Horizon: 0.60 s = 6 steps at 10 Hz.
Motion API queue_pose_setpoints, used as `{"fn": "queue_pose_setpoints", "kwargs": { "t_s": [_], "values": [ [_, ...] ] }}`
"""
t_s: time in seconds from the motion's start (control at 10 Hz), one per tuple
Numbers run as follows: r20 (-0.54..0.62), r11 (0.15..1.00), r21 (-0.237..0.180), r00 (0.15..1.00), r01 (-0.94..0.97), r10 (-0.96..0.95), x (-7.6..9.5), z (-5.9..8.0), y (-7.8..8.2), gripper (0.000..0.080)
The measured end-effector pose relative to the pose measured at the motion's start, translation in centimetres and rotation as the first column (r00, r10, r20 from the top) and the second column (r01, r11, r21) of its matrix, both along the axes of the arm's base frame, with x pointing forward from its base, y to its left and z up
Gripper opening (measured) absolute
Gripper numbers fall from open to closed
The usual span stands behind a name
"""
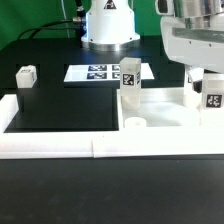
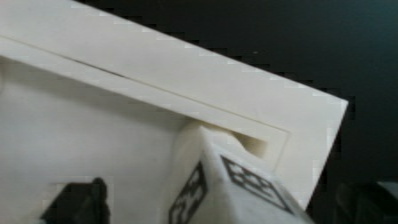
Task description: Assemble square table
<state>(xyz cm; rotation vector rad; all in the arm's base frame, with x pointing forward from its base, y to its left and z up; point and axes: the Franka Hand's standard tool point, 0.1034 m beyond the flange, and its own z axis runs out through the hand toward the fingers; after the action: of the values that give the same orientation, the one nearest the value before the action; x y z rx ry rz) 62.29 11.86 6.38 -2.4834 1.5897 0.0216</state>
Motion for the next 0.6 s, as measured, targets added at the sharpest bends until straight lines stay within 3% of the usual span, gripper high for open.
{"fn": "queue_pose_setpoints", "kwargs": {
  "t_s": [0.2,0.4,0.6],
  "values": [
    [0.023,0.983,-0.022,0.983,-0.181,0.182,-0.04,-0.03,-0.04,0.0648],
    [0.026,0.844,-0.076,0.845,-0.531,0.534,0.3,0.15,0.04,0.0649],
    [0.065,0.694,-0.126,0.692,-0.709,0.719,0.52,0.2,0.78,0.0649]
  ]
}}
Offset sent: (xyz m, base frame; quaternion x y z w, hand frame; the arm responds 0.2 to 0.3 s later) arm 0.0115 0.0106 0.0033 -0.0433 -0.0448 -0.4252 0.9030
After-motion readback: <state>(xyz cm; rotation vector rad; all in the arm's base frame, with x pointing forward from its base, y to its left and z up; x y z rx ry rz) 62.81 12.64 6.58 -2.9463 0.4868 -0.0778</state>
